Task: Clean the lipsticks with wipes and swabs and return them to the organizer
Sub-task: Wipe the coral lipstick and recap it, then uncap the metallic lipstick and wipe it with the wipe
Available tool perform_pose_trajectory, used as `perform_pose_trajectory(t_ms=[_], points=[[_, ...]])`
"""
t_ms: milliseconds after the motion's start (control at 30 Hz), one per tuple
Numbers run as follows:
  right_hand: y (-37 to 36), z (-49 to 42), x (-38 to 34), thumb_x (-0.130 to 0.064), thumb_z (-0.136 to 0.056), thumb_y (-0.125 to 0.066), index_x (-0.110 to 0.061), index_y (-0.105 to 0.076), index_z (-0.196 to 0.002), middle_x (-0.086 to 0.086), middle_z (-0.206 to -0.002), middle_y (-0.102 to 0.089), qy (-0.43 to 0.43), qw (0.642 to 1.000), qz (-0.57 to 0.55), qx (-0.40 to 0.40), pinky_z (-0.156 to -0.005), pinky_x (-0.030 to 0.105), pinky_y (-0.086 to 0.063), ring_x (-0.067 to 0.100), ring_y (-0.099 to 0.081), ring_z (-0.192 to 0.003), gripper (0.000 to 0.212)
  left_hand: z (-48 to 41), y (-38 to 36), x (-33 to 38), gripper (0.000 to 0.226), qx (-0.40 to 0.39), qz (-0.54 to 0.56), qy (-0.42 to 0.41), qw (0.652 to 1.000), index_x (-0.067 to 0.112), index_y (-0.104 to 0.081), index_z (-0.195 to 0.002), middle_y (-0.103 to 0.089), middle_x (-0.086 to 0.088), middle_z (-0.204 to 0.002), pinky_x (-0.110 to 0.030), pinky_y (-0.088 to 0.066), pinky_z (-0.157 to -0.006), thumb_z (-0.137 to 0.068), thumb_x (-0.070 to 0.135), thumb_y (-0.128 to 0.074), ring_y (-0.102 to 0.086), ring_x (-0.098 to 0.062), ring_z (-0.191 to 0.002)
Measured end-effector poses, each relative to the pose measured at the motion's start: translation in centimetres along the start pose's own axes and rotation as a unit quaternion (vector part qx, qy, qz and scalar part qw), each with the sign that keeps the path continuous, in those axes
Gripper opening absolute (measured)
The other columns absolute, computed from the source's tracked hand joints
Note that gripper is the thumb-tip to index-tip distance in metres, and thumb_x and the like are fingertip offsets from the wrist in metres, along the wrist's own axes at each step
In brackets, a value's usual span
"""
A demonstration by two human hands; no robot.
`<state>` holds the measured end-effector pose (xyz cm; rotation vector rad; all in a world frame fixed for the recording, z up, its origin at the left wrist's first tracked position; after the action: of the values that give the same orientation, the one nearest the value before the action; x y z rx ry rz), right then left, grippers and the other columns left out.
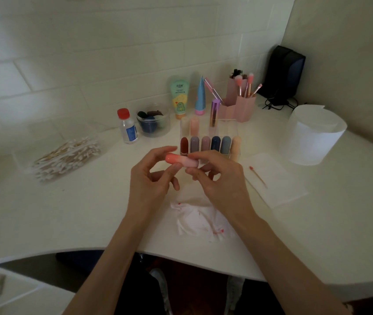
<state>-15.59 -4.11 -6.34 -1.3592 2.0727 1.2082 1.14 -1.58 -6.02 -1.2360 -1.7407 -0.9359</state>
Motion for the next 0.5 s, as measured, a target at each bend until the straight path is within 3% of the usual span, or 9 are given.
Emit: perform_pose_trajectory(t_ms=[100, 200, 333, 500], points=[[-0.3, -0.2, 0.1, -0.036, -0.089, -0.076, -0.021, -0.069, -0.122, -0.009, -0.112, -0.072, -0.001, 0.999, 0.036, 0.002, -0.08, 0.015, -0.053, 0.002, -0.064, -0.086, 0.037, -0.8, -0.4, 0.4, 0.043, 0.024, 0.011, 0.045, 0.999, 0.018, -0.061, -0.126, -0.076, 0.003, -0.101, -0.022, -0.05, -0.052, -0.087, 0.014, -0.078, -0.066, -0.022, -0.053], [0.4, -0.4, 0.4, -0.051, -0.096, -0.061, -0.024, -0.062, -0.13, -0.008, -0.122, -0.063, 0.001, 0.998, 0.048, 0.033, -0.086, 0.033, -0.058, 0.009, -0.067, -0.096, 0.044, -2.7, -0.8, 1.1, 0.037, 0.054, 0.021, 0.06, 0.996, 0.015, -0.066, -0.121, -0.077, 0.003, -0.103, -0.019, -0.049, -0.055, -0.087, 0.015, -0.079, -0.063, -0.019, -0.054], [2.3, -0.6, 1.5, -0.029, -0.1, -0.062, -0.021, -0.063, -0.123, -0.007, -0.114, -0.059, -0.054, 0.992, 0.063, 0.093, -0.071, 0.029, -0.056, 0.005, -0.063, -0.079, 0.024, -6.3, -1.7, 2.5, 0.029, 0.107, -0.002, 0.034, 0.994, 0.012, -0.068, -0.113, -0.075, -0.004, -0.1, -0.017, -0.048, -0.054, -0.087, 0.015, -0.079, -0.063, -0.013, -0.059], [3.6, -0.9, 3.1, -0.016, -0.097, -0.064, -0.024, -0.063, -0.123, -0.007, -0.114, -0.063, -0.102, 0.984, 0.077, 0.122, -0.074, 0.037, -0.059, 0.008, -0.064, -0.079, 0.027, -10.4, -4.0, 2.4, 0.023, 0.075, -0.101, -0.011, 0.992, 0.018, -0.069, -0.11, -0.074, 0.005, -0.098, -0.041, -0.062, -0.072, -0.088, 0.017, -0.075, -0.072, -0.011, -0.083]])
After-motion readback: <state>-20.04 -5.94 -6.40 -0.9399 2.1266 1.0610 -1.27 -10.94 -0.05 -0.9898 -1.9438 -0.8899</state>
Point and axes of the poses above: each hand's wrist, its own z-axis away from the middle knuckle, its own y-axis out of the back of the hand, x = y × z, the point moved 3 cm from there along -z, towards the middle knuckle
